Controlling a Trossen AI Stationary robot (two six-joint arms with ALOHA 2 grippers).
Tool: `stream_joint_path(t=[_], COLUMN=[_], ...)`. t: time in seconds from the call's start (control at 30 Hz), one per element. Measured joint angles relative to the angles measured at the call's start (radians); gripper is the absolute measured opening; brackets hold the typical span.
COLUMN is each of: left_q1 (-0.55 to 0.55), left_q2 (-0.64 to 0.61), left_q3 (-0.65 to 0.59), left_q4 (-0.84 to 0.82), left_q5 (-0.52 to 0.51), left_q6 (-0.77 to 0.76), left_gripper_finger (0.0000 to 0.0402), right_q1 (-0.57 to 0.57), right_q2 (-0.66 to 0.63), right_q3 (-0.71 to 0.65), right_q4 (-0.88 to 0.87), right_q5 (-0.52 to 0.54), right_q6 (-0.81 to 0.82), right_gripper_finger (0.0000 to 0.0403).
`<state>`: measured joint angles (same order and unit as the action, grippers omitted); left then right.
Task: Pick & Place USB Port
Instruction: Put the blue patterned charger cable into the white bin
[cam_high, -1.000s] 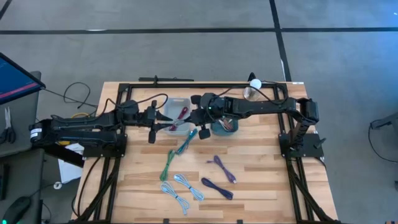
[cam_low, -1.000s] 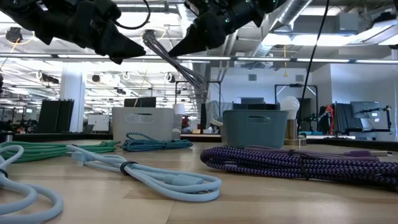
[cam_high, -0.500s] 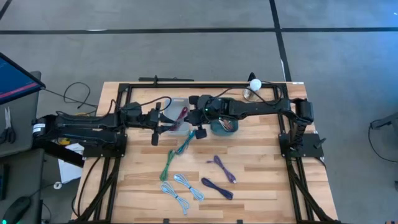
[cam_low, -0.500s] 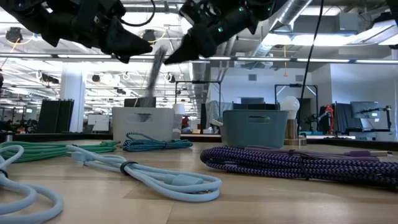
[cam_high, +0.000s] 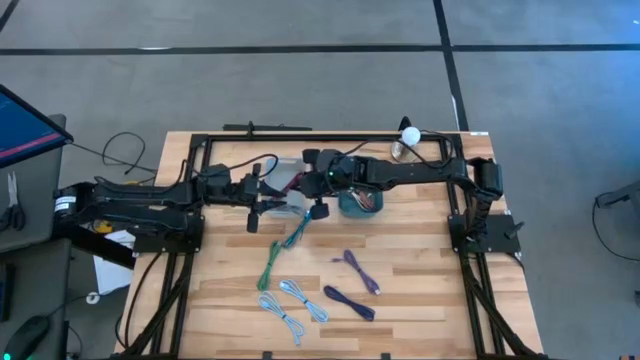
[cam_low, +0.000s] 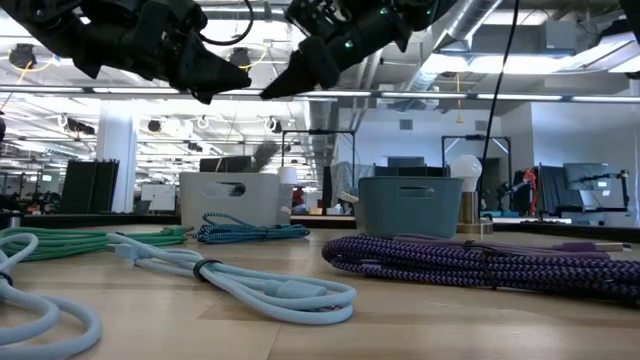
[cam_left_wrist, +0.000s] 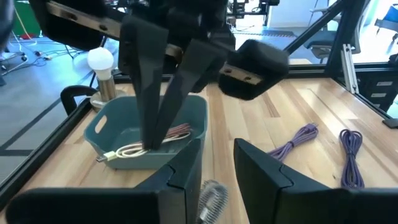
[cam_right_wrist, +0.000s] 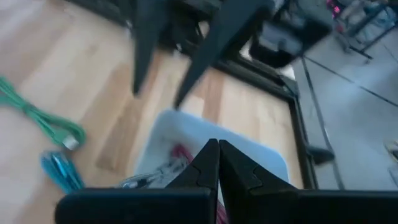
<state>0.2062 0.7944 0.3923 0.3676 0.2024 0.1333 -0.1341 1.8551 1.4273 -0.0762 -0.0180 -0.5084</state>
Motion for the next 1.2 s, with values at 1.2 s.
stream_joint_path(t=[1.2], left_q1=[0.035], left_q2=[0.000], left_q3=[0.000], left_q4=[-0.003], left_q5=[-0.045], left_q6=[-0.001], left_gripper_finger=[0.0095], right_q1=[0.133], right_q2=[-0.524], right_q3=[-0.318], right_q4=[-0.534], right_q5=[0.208], right_q6=[0.327], right_gripper_finger=[0.0000])
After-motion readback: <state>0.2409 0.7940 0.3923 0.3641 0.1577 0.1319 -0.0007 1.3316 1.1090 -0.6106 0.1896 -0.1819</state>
